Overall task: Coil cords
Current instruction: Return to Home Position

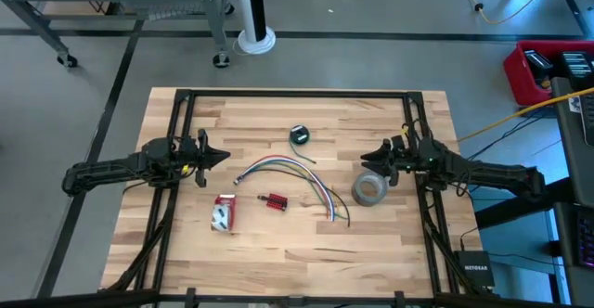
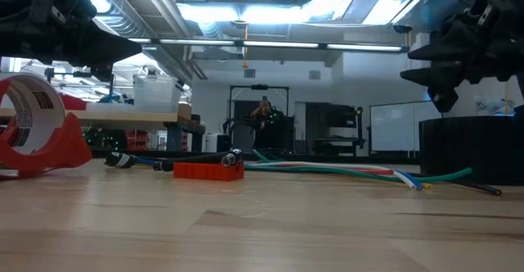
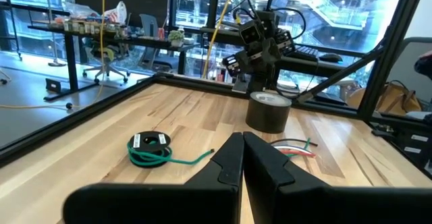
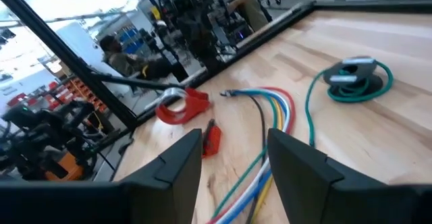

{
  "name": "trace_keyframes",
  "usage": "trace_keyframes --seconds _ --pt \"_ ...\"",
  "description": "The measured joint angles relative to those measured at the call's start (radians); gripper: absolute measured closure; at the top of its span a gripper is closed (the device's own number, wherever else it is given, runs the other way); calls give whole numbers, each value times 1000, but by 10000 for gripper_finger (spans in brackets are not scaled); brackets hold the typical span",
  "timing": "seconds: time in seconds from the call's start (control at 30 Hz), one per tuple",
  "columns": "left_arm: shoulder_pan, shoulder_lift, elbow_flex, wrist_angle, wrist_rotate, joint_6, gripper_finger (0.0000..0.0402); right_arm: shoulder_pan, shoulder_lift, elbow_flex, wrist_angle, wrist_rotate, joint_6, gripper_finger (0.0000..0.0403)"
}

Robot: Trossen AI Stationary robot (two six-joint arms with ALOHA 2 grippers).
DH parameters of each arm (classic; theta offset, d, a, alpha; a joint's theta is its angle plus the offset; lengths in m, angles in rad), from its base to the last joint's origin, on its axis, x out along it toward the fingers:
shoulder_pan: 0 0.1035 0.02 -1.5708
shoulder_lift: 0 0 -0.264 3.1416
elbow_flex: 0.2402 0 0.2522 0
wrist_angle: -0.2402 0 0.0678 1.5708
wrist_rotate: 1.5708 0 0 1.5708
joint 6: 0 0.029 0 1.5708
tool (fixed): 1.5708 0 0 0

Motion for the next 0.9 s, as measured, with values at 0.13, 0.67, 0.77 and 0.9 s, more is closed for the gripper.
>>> trace_keyframes --seconds 0.13,0.67,0.77,0.9 --pt "0 0 0 0 0 0 398 0 -51 0 1 10 23 230" --pt "0 0 0 0 0 0 398 0 -230 -2 -106 67 101 230" --pt "0 0 0 0 0 0 398 0 -230 -2 -116 116 101 230" --pt "0 0 0 0 0 0 398 0 -230 -2 -127 188 101 230"
